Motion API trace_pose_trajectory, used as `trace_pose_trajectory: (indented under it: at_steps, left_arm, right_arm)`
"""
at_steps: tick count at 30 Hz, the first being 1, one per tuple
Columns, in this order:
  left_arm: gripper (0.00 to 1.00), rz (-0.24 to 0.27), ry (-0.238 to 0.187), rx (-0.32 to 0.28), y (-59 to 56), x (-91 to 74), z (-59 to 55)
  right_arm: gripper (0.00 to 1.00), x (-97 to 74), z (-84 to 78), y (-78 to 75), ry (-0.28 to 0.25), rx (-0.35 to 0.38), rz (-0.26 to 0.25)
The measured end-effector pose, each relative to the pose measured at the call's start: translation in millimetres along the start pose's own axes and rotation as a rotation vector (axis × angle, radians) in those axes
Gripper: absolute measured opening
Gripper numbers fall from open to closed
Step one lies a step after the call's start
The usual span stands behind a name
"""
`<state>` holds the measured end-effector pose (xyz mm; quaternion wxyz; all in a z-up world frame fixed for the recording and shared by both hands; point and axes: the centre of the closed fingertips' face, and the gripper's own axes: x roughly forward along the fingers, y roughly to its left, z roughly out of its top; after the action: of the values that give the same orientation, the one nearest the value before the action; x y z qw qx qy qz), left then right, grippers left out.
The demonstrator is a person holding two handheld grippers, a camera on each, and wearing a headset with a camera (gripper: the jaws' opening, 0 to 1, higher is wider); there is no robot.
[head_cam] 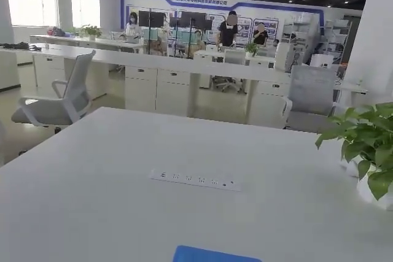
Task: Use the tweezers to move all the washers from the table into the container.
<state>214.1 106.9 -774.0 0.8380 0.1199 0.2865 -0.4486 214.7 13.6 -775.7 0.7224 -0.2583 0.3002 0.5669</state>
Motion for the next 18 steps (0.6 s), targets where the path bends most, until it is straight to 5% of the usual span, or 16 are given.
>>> trace_pose_trajectory:
  at_steps: [8, 13, 18]
  left_arm:
    - [0.40, -0.066, 0.095, 0.051, -6.8, 15.5, -13.8]
    - [0.38, -0.088, 0.184, 0.085, -9.8, 20.7, -33.1]
    - [0.35, -0.106, 0.219, 0.082, -11.2, 27.6, -44.5]
  right_arm:
    - [0.24, 17.5, -9.7, 3.2, 0.081, -0.057, 0.061]
    - [0.24, 25.7, -18.5, 4.5, 0.135, -0.088, 0.089]
    - [0.24, 32.7, -20.8, 4.7, 0.150, -0.094, 0.106]
